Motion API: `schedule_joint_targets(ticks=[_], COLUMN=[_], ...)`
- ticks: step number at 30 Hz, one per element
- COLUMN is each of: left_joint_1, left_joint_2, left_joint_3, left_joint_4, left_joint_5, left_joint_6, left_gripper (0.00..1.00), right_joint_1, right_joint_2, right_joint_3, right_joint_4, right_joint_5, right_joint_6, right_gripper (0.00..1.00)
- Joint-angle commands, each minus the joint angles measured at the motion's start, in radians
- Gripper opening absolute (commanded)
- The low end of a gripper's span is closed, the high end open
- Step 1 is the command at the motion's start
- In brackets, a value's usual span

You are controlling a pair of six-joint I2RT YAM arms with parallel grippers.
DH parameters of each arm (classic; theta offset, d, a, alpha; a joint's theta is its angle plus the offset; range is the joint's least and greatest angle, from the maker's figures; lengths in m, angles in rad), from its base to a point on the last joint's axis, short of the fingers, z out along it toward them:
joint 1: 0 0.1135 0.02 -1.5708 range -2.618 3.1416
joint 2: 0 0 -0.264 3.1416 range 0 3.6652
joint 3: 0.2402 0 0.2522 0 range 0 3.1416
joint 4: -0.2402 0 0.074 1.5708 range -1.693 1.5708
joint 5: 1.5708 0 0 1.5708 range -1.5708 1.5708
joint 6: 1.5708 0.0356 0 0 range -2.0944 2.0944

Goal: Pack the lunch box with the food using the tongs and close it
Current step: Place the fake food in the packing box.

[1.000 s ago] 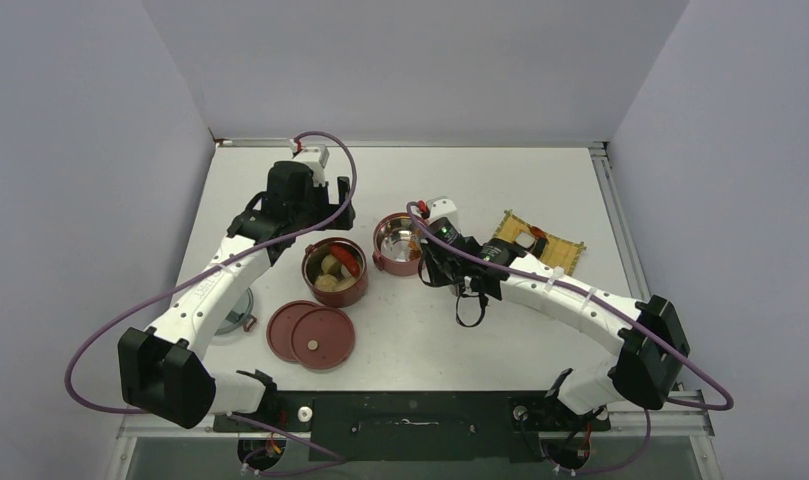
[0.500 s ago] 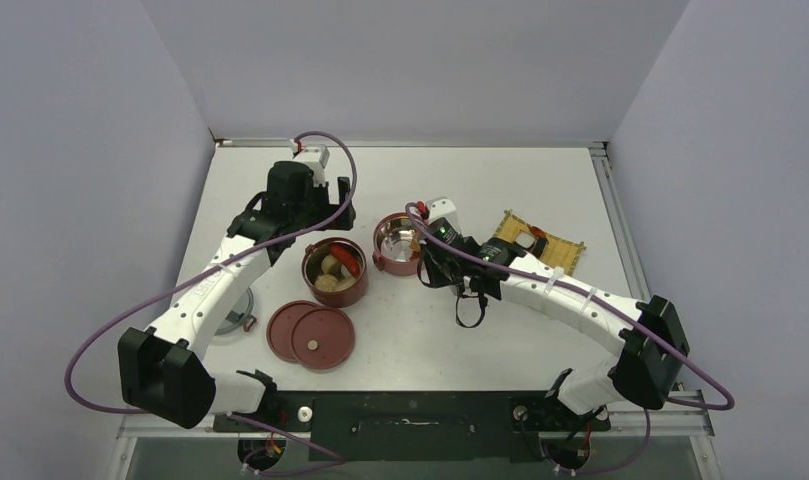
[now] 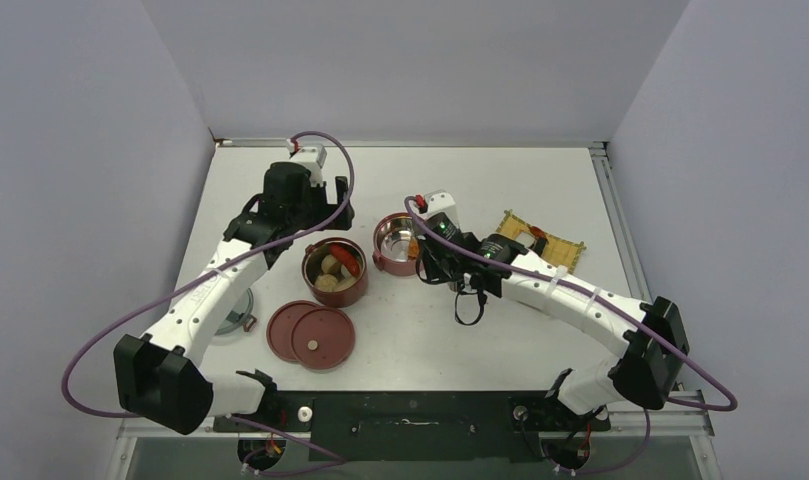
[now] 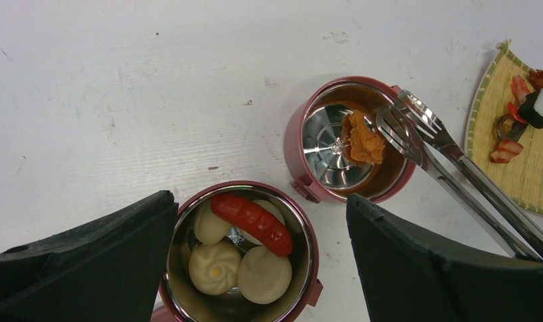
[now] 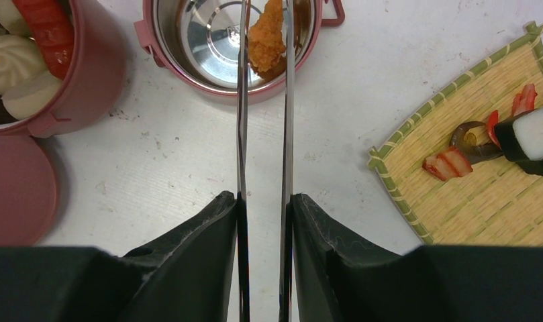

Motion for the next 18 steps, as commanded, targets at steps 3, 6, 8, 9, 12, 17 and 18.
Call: schedule_joint_targets(ticks=[3, 6, 8, 9, 12, 17, 18], left_joint_1=[0.001, 0.006, 0.006, 0.006, 0.007, 0.008, 0.008], left_joint_2=[-0.064, -0.074, -0.076, -0.076, -0.078, -0.081, -0.082], left_joint_3=[-0.003, -0.004, -0.006, -0.006, -0.006, -0.007, -0.007], left_joint_4=[0.052, 0.056, 0.058, 0.059, 0.059, 0.062, 0.062], left_joint_5=[-0.055, -0.056, -0.052, -0.050, -0.046, -0.045, -0.044], left_joint_6=[0.020, 0.021, 0.021, 0.021, 0.020, 0.018, 0.018], left_gripper=[0.97, 0.97, 0.97, 0.97, 0.97, 0.97, 0.97], right_joint_1=[0.014, 0.012, 0.005, -0.003, -0.054, -0.214, -0.237], right_joint_2=[-0.068, -0.087, -0.096, -0.103, -0.133, -0.214, -0.225], right_joint_3=[0.089, 0.109, 0.116, 0.115, 0.098, 0.040, 0.031], right_joint_4=[-0.015, -0.052, -0.088, -0.105, -0.145, -0.190, -0.202], right_joint_5=[0.065, 0.099, 0.125, 0.134, 0.130, 0.064, 0.066], right_joint_6=[0.018, 0.025, 0.032, 0.036, 0.044, 0.053, 0.051], right_gripper=[0.33, 0.33, 0.33, 0.33, 0.33, 0.33, 0.33])
